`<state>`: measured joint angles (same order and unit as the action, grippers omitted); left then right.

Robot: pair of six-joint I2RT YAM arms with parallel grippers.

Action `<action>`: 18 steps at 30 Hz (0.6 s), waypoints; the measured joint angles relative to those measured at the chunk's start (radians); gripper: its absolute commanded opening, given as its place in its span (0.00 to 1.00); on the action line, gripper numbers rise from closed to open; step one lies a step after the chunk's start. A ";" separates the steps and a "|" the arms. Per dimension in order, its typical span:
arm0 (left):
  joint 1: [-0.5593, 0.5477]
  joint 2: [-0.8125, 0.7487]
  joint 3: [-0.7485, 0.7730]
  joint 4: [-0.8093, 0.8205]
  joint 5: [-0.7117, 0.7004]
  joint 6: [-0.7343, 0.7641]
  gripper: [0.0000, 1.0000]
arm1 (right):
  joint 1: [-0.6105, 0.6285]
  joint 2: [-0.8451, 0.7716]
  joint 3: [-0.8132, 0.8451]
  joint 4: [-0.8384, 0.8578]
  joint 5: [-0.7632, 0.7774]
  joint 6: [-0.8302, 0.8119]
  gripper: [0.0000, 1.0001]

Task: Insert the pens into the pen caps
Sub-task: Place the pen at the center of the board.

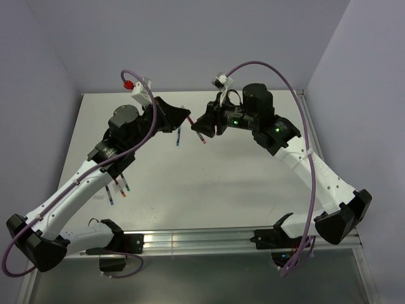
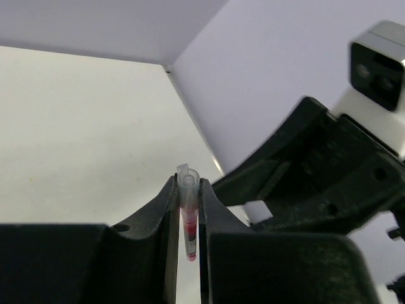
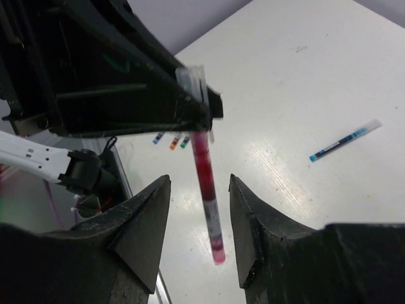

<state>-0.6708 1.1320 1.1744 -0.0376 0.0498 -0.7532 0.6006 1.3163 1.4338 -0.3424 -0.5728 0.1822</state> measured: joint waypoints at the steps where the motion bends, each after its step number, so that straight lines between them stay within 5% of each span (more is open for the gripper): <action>1: 0.004 0.008 0.016 -0.022 -0.018 0.010 0.00 | 0.003 0.000 0.002 -0.007 0.014 -0.010 0.51; 11: 0.046 0.157 0.181 -0.213 -0.157 0.113 0.00 | 0.006 -0.090 0.000 -0.070 0.258 -0.015 0.55; 18: 0.143 0.451 0.345 -0.353 -0.254 0.175 0.00 | 0.006 -0.122 -0.003 -0.116 0.449 0.011 0.56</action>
<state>-0.5274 1.5833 1.5196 -0.3908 -0.2047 -0.5785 0.6064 1.1946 1.4307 -0.4587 -0.1234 0.1928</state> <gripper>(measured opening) 0.163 0.555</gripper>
